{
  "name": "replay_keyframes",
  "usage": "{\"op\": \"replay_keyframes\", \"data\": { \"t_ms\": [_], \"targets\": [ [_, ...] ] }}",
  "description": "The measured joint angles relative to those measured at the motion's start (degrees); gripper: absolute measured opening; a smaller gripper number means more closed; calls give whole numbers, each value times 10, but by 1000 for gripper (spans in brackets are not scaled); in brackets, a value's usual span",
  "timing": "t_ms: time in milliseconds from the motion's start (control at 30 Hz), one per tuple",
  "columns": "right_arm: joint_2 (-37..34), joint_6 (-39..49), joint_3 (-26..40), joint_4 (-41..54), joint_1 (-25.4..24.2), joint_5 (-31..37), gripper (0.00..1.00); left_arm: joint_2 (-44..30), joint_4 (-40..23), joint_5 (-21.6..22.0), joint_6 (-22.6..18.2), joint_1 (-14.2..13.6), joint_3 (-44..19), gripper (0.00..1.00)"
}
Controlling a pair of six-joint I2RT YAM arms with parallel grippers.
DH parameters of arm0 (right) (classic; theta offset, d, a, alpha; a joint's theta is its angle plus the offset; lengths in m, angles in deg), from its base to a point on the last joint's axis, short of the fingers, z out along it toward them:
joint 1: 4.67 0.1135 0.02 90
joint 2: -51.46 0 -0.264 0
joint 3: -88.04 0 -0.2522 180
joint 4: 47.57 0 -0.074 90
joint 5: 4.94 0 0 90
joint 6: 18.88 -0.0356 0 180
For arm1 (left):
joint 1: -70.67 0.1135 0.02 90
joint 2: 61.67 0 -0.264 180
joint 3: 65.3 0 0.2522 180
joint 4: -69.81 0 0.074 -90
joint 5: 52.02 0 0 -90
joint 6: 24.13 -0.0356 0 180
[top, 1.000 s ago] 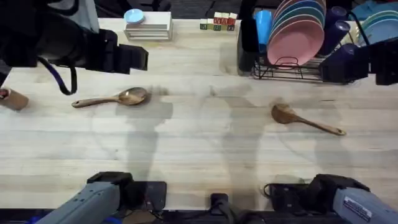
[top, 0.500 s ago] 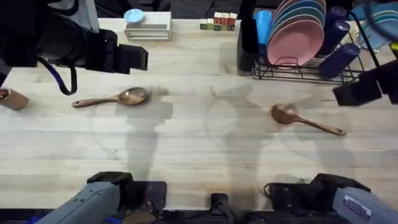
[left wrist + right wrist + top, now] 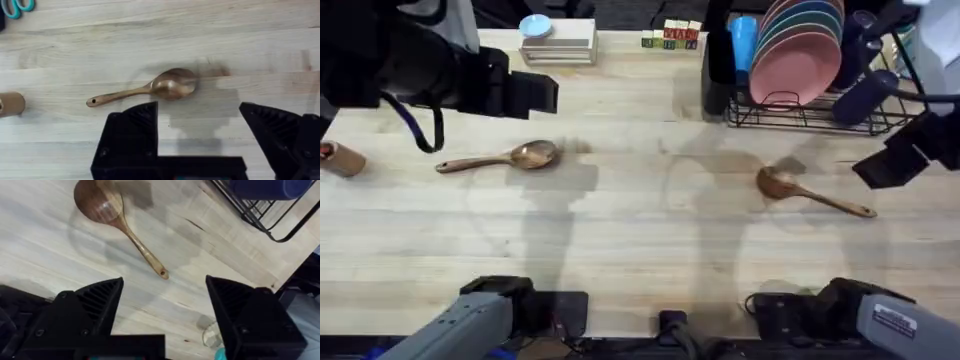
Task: Pick up the spoon on the table one by one and put them onto the rack
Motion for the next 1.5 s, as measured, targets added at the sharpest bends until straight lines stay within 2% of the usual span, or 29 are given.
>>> {"op": "replay_keyframes", "data": {
  "t_ms": [267,600,900,1267,1400,1500],
  "targets": [
    [-19,10,0,28,0,7,993,0,0,0,0,0,0,993],
    [-61,33,-4,14,-6,2,993,0,-2,0,0,0,0,993],
    [-64,64,-102,-62,-9,-22,993,0,-3,0,0,0,0,993],
    [-94,90,-154,-101,-9,-29,993,0,-3,0,0,0,0,993],
    [-127,98,-169,-111,-9,-29,993,0,-3,0,0,0,0,993],
    [-184,103,-173,-127,-9,-28,992,0,-5,0,0,0,0,993]
  ]
}}
